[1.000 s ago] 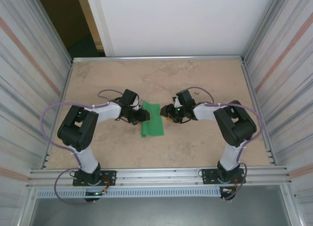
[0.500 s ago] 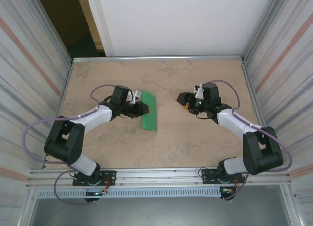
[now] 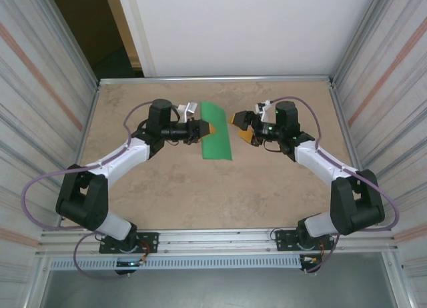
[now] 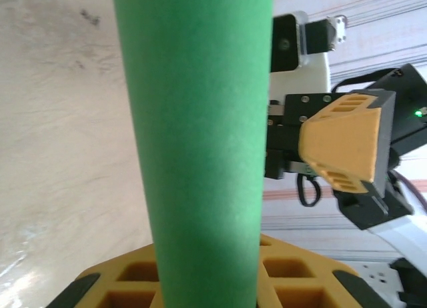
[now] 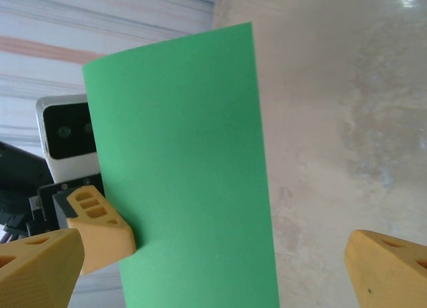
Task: Fold a paper plane with a square sheet of paper (pick it up from the middle)
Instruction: First fold in half a square sheet of paper at the center of the table.
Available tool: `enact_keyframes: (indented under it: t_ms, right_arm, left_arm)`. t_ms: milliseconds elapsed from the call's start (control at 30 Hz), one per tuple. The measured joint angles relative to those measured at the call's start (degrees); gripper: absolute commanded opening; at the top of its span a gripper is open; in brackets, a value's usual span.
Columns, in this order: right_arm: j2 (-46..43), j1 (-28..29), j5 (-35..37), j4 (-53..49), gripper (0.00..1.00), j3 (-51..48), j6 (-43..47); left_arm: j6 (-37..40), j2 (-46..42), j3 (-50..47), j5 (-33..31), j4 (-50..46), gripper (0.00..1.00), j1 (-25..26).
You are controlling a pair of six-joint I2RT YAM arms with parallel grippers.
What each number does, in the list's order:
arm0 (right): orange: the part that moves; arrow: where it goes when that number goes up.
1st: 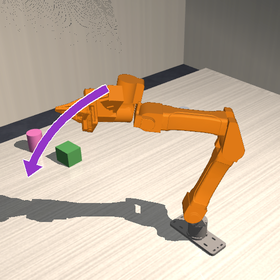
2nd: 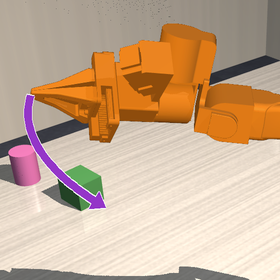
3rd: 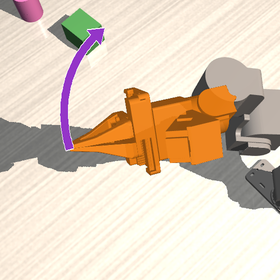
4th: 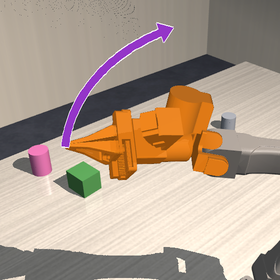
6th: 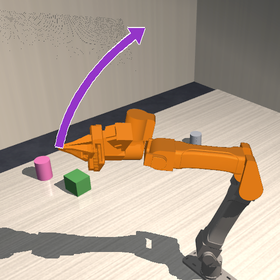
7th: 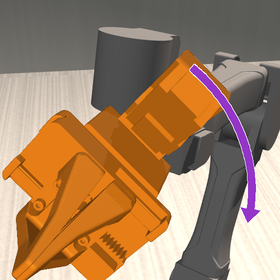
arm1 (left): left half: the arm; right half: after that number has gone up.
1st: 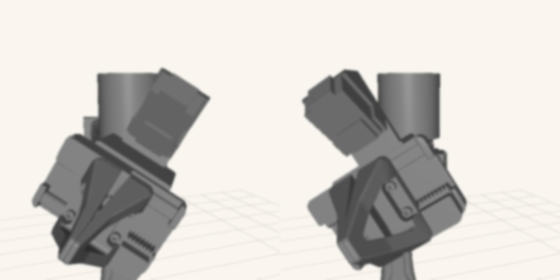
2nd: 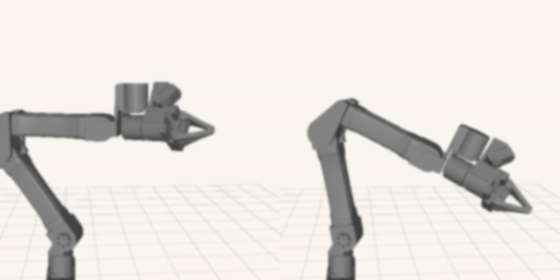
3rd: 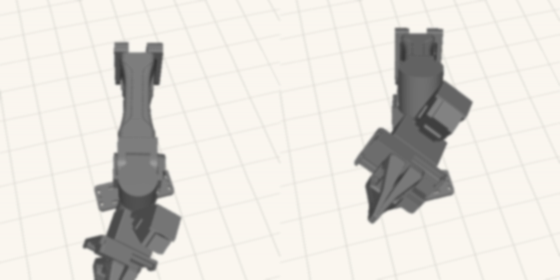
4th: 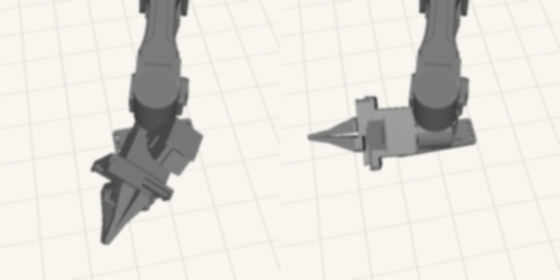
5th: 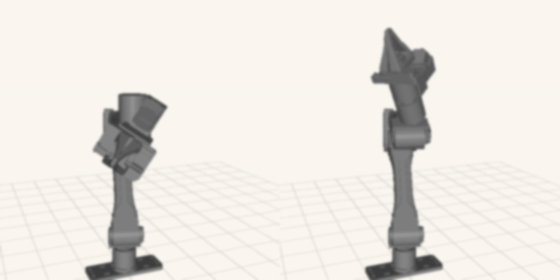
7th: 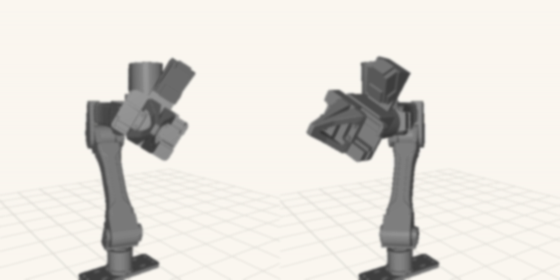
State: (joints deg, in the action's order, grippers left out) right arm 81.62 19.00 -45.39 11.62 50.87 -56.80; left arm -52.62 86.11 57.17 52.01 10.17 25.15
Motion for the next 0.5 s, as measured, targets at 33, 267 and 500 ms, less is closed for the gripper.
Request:
enact_keyframes:
  t_ms: [33,267,500]
  right_arm:
    - [0.50,0.59,-0.17,0.46,0.99,0.48,-0.02]
    - [3.82,2.29,-2.93,5.05,0.84,2.01,-2.67]
    - [3.28,0.63,-3.54,7.78,0.59,1.44,-4.35]
  left_arm:
    - [-1.09,0.15,0.31,0.70,0.92,0.24,0.09]
    - [-4.24,1.49,0.74,2.64,3.39,0.24,0.07]
    - [-4.22,1.66,0.68,3.06,3.17,0.24,-0.96]
